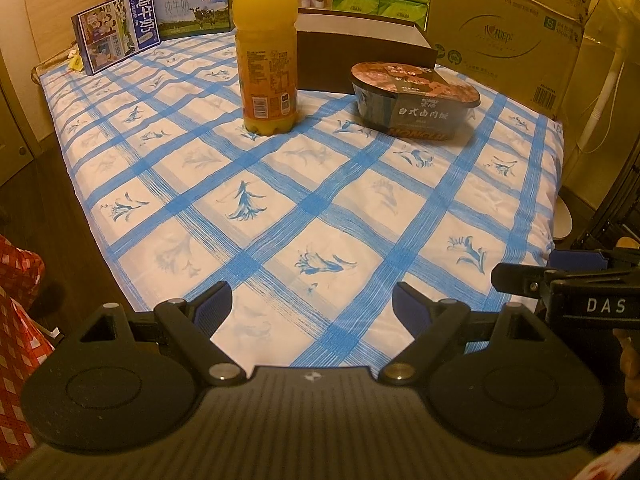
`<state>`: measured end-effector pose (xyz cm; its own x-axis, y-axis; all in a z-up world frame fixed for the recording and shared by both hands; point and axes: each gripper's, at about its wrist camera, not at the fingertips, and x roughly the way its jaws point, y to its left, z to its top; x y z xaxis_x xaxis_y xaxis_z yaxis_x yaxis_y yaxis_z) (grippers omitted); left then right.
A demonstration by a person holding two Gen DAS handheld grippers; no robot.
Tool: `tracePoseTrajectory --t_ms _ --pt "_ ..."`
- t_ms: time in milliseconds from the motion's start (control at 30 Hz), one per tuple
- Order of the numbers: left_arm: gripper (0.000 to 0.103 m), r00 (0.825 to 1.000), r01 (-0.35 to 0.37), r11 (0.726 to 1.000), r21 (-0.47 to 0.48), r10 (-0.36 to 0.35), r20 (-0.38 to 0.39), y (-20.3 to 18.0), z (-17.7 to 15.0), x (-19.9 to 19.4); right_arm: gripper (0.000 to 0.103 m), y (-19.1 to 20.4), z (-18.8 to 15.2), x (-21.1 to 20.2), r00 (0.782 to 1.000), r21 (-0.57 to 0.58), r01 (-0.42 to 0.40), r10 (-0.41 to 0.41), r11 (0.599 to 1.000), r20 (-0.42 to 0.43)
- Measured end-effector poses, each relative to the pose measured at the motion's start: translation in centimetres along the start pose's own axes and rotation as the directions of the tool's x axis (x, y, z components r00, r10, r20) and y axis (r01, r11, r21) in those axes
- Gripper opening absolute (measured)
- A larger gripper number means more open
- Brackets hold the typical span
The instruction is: Organize soft objects
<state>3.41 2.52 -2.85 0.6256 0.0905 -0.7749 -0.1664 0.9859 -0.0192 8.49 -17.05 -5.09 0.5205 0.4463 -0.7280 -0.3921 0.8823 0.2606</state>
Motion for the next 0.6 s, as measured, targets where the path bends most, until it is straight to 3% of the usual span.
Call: tracePoseTrajectory --t_ms 600 --pt "0.086 1.000 0.000 1.000 0.001 0.000 -0.016 -0.1 -0.2 1.2 0.086 -0.2 0.0 0.6 1.000 0.003 -0.001 0.001 1.000 -0.008"
